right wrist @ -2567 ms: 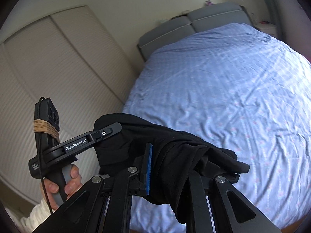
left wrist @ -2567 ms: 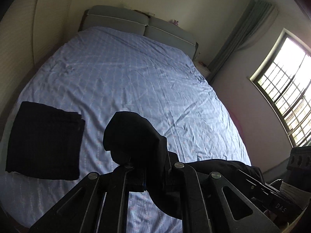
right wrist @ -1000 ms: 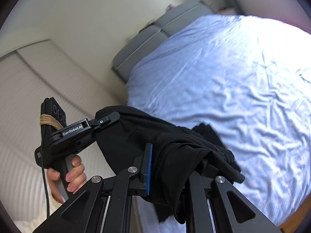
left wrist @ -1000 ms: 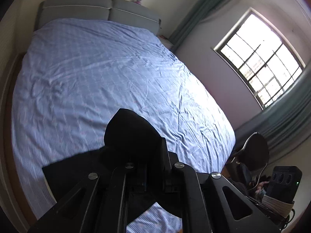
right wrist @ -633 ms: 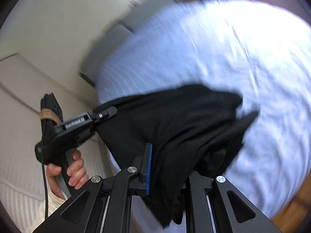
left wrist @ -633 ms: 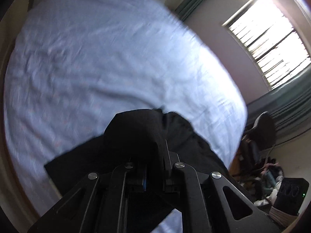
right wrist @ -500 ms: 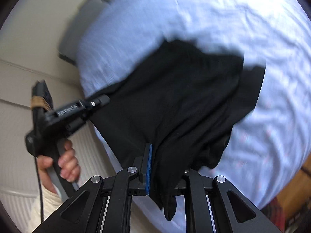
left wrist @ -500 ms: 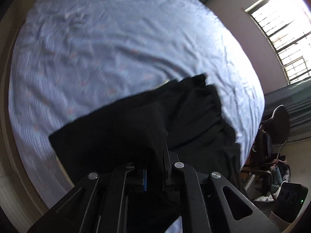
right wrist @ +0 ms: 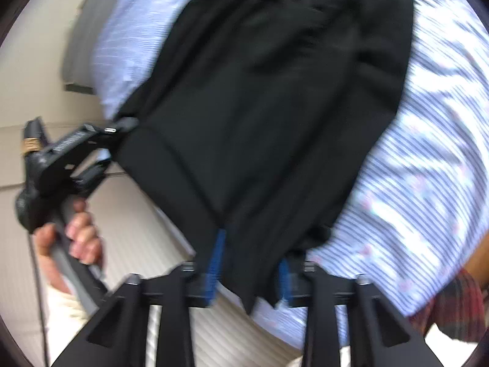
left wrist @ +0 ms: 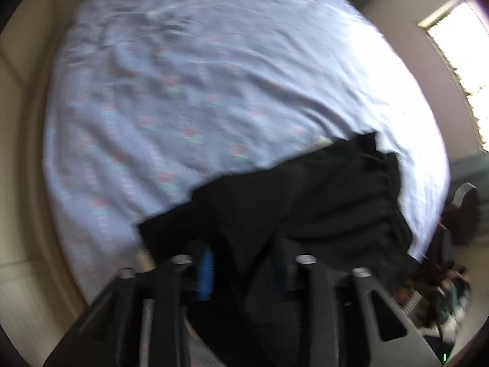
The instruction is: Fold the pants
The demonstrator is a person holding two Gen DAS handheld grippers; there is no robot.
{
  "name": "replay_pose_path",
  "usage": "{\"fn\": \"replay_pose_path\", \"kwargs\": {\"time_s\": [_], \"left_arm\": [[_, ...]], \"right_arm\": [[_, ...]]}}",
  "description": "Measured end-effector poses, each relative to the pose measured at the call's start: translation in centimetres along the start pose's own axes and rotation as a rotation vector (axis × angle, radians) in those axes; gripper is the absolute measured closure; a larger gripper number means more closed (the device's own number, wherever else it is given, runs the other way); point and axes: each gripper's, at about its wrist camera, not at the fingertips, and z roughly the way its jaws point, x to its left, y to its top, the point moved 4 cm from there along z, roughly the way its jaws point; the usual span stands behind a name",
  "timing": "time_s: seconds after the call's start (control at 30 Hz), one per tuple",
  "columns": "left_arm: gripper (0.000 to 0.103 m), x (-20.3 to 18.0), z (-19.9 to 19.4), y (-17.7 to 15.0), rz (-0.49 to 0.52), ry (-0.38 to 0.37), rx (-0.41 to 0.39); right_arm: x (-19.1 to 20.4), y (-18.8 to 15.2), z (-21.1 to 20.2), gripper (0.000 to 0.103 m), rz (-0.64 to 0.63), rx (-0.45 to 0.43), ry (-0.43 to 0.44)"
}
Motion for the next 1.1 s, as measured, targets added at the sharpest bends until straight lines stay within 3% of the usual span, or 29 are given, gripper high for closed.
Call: {"fn": "replay_pose_path", "kwargs": {"time_s": [0.13,0.23,0.4,0.6,0.8,1.1], "left_arm": [[0.062,1.8,-0.6,-0.2,-0.030,0.173,-0.030],[0.061,1.4,-2.8,-1.9,0.037,0.271,-0.082],[0.043,-1.6,-6.9,-6.4,0.151,0.302,-0.156],[0.031,-9.3,-10.9,-13.1,0.285,0.293,-0.207],[0.020,-19.2,-13.8,-18.6,0.349,0.272,-0.277],[0.014,-33.9,-15.6,-24.2,0.205,0.198,-0.343]], "right_arm": [[-1.2,-0.1,-0.3,0.060,0.001,0.018,-0.081],[-1.6,0.6,-2.0,0.060,-0.070,-0.014,-0.130],[-2.0,1.8,-6.7,0.044,-0.239,-0.120,-0.166],[-3.0,3.6,-15.4,0.029,-0.503,-0.290,-0.225],[-6.0,4.0,-23.7,0.026,-0.660,-0.377,-0.230],[-14.4,6.1,-35.3,0.021,-0.810,-0.427,-0.167]]}}
